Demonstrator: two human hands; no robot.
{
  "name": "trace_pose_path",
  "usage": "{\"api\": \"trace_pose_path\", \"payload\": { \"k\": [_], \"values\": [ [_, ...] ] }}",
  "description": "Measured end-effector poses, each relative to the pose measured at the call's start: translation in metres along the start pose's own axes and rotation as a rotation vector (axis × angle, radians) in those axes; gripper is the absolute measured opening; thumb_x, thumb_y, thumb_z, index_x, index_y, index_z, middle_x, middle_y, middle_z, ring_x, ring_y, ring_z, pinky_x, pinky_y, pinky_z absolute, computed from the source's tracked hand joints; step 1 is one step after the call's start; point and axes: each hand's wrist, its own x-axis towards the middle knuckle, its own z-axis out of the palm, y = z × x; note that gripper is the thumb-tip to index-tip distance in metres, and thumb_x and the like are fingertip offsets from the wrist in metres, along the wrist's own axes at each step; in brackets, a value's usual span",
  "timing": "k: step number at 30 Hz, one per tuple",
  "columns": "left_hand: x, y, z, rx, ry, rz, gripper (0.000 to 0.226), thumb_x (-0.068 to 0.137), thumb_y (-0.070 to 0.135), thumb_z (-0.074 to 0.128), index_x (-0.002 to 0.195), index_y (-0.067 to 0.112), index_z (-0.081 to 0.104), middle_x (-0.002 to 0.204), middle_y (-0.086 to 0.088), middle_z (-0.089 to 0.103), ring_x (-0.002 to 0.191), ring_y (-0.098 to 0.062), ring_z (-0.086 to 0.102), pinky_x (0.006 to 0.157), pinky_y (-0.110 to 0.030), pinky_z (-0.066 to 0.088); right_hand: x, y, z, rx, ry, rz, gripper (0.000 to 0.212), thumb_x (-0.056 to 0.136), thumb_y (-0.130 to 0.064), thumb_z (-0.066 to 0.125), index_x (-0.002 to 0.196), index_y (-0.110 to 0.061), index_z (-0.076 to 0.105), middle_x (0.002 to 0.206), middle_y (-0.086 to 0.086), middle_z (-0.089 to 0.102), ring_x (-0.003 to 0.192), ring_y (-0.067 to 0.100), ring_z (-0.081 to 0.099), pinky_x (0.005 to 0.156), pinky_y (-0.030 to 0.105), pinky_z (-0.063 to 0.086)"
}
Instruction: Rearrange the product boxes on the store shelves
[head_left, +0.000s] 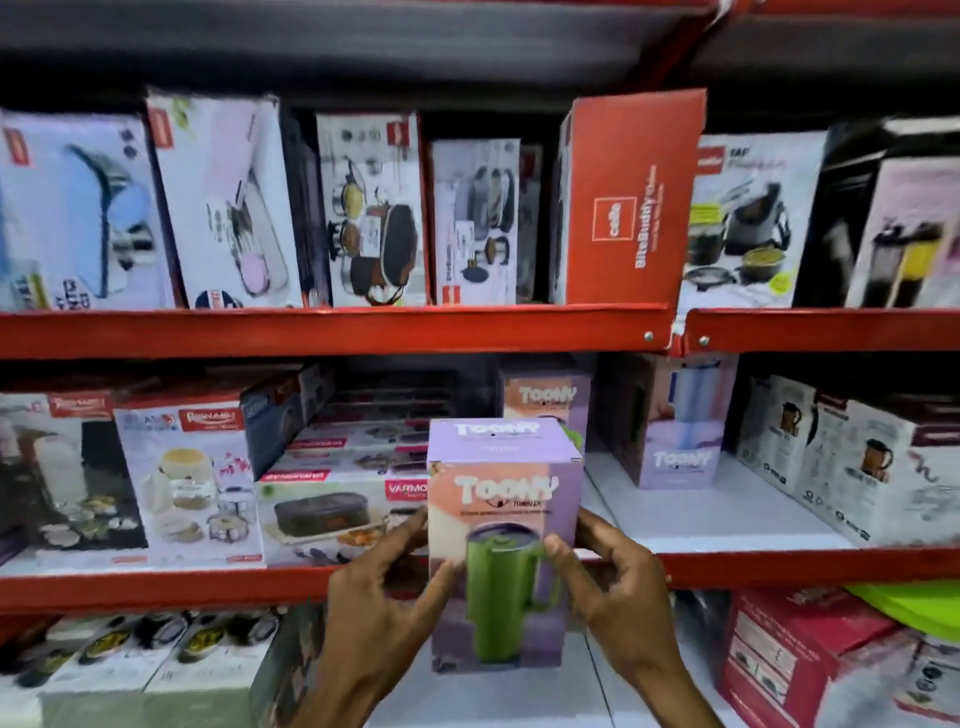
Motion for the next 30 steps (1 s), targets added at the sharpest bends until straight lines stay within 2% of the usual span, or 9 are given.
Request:
{"api": "trace_pose_path", "payload": {
  "k": [5,10,12,16,18,23,25,28,30],
  "values": [
    [0.035,0.026,0.045,-0.047,-0.02,0.04,0.058,0.082,0.034,0.078,0.136,0.026,0.061,0.089,0.023,0.075,0.079,0.013,0.07,0.067,0.002,0.048,0.042,-0.004,-0.028,-0.013,0.064,-0.02,0.045,0.083,-0.044,0.071,0.126,-0.038,0.059,0.103,-0.047,0.065,0.098,-0.021,0.062,0.074,0.004,0.052],
    [0.066,0.022,0.089,-0.054,-0.039,0.043,0.063,0.09,0.042,0.067,0.148,0.029,0.046,0.099,0.021,0.077,0.085,0.003,0.073,0.079,-0.016,0.059,0.087,0.012,-0.042,-0.023,0.005,0.031,0.04,0.092,-0.027,0.064,0.127,-0.038,0.049,0.109,-0.035,0.058,0.091,-0.032,0.054,0.075,-0.006,0.044],
    [0.077,0.013,0.104,-0.042,-0.074,0.029,0.062,0.093,0.042,0.063,0.15,0.03,0.042,0.094,0.018,0.078,0.082,0.0,0.073,0.077,-0.02,0.06,0.101,0.025,-0.042,-0.04,-0.02,0.051,0.04,0.093,-0.026,0.063,0.129,-0.035,0.049,0.109,-0.033,0.057,0.09,-0.035,0.052,0.076,-0.008,0.042],
    [0.084,0.003,0.123,-0.003,-0.126,0.01,0.047,0.096,0.034,0.06,0.142,0.027,0.05,0.082,0.022,0.073,0.081,0.012,0.069,0.067,0.001,0.047,0.115,0.055,-0.039,-0.108,-0.04,0.079,0.037,0.095,-0.023,0.062,0.131,-0.025,0.054,0.115,-0.02,0.062,0.094,-0.022,0.059,0.075,-0.007,0.041],
    [0.084,0.001,0.126,0.003,-0.147,-0.012,0.042,0.097,0.03,0.059,0.138,0.022,0.053,0.084,0.017,0.075,0.083,0.01,0.069,0.072,-0.004,0.052,0.115,0.066,-0.038,-0.135,-0.048,0.087,0.032,0.095,-0.022,0.062,0.126,-0.029,0.056,0.114,-0.016,0.065,0.101,-0.009,0.064,0.078,-0.005,0.043],
    [0.083,0.004,0.13,0.02,-0.155,-0.027,0.035,0.098,0.03,0.057,0.132,0.025,0.054,0.085,0.015,0.075,0.081,0.013,0.068,0.081,-0.017,0.059,0.115,0.074,-0.038,-0.189,-0.055,0.066,0.028,0.096,-0.022,0.061,0.118,-0.036,0.053,0.111,-0.021,0.065,0.098,-0.024,0.057,0.079,-0.004,0.043],
    [0.084,0.0,0.131,0.027,-0.158,-0.042,0.036,0.098,0.034,0.056,0.132,0.021,0.055,0.09,0.01,0.078,0.082,0.006,0.071,0.085,-0.031,0.062,0.118,0.077,-0.038,-0.211,-0.046,0.07,0.026,0.096,-0.023,0.061,0.117,-0.036,0.053,0.111,-0.016,0.065,0.103,-0.01,0.062,0.078,-0.005,0.042],
    [0.08,0.003,0.129,0.048,-0.175,-0.05,0.054,0.099,0.037,0.054,0.148,0.02,0.043,0.095,0.004,0.08,0.083,-0.006,0.074,0.083,-0.035,0.061,0.115,0.074,-0.038,-0.248,-0.071,0.098,0.033,0.096,-0.023,0.06,0.128,-0.025,0.054,0.119,-0.01,0.063,0.117,0.013,0.06,0.081,-0.006,0.041],
    [0.078,0.008,0.124,0.072,-0.147,-0.011,0.067,0.098,0.04,0.055,0.156,0.02,0.029,0.101,-0.001,0.078,0.085,-0.006,0.072,0.082,-0.028,0.059,0.107,0.067,-0.036,-0.328,0.016,0.06,0.053,0.095,-0.031,0.06,0.144,-0.014,0.046,0.138,0.002,0.059,0.128,0.02,0.054,0.102,0.015,0.046]
  ]
}}
